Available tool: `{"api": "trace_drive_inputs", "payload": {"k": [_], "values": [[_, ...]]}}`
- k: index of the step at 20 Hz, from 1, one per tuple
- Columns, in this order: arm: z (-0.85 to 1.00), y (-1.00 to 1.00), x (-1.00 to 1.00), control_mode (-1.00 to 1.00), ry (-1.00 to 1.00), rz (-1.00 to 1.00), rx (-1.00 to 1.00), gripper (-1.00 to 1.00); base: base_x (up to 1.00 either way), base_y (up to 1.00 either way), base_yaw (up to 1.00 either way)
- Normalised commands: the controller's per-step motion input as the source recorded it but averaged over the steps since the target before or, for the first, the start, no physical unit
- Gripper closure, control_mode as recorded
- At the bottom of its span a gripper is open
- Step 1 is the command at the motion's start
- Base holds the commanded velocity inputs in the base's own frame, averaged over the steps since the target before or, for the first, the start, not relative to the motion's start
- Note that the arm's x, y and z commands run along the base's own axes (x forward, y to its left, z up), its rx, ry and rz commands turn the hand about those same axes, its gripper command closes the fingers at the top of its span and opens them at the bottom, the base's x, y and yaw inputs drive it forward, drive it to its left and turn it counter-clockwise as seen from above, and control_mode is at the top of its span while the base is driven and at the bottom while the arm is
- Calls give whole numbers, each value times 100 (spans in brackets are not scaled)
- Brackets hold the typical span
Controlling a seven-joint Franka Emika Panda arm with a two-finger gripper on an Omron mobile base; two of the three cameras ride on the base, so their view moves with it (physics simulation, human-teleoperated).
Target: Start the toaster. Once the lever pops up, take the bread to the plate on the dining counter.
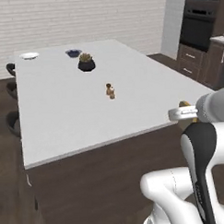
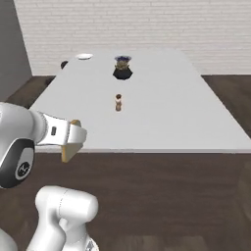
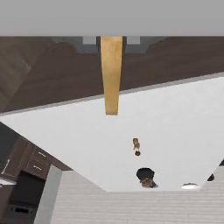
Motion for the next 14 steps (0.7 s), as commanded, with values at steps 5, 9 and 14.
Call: {"api": "trace_drive_inputs", "payload": {"k": [5, 9, 14], "values": [[0, 0, 0, 100, 0, 0, 0, 100, -4, 62, 31], [0, 0, 0, 100, 0, 0, 0, 100, 0, 100, 3], [0, 0, 0, 100, 0, 0, 0, 100, 0, 100, 0]]}}
